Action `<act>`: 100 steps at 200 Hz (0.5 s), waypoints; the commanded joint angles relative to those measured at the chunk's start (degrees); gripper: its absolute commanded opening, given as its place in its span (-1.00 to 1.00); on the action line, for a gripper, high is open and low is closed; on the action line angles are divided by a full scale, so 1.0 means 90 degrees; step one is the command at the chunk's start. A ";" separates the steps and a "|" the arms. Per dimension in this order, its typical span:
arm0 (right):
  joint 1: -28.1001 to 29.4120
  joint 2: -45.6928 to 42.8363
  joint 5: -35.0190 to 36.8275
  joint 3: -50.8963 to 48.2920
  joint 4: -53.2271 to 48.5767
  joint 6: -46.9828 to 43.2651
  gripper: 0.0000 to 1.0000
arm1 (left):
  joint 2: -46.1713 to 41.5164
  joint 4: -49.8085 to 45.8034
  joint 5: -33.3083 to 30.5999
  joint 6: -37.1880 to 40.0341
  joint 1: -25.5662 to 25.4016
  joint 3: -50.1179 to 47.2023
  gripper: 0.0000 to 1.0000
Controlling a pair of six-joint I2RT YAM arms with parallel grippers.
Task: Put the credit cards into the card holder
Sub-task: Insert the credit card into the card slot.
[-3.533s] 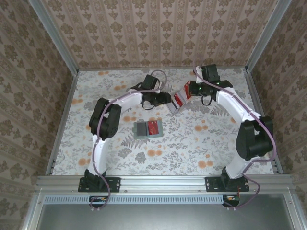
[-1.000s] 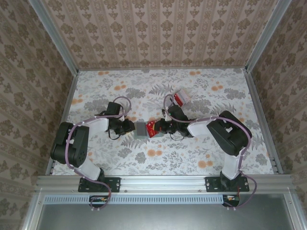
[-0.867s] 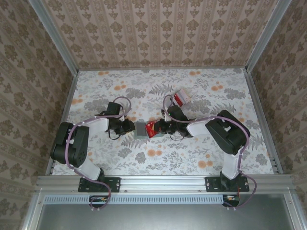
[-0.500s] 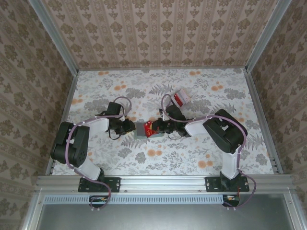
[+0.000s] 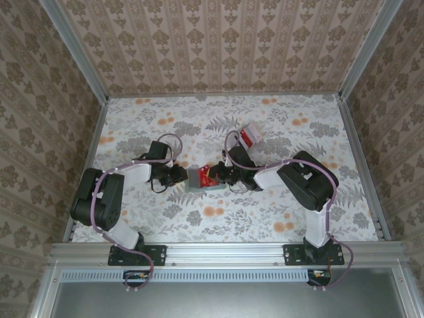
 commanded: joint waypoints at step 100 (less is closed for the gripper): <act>0.0670 0.0386 0.0873 0.0487 -0.0708 -0.0001 -0.91 | 0.0376 0.0149 0.0167 -0.0080 -0.0260 -0.0147 -0.52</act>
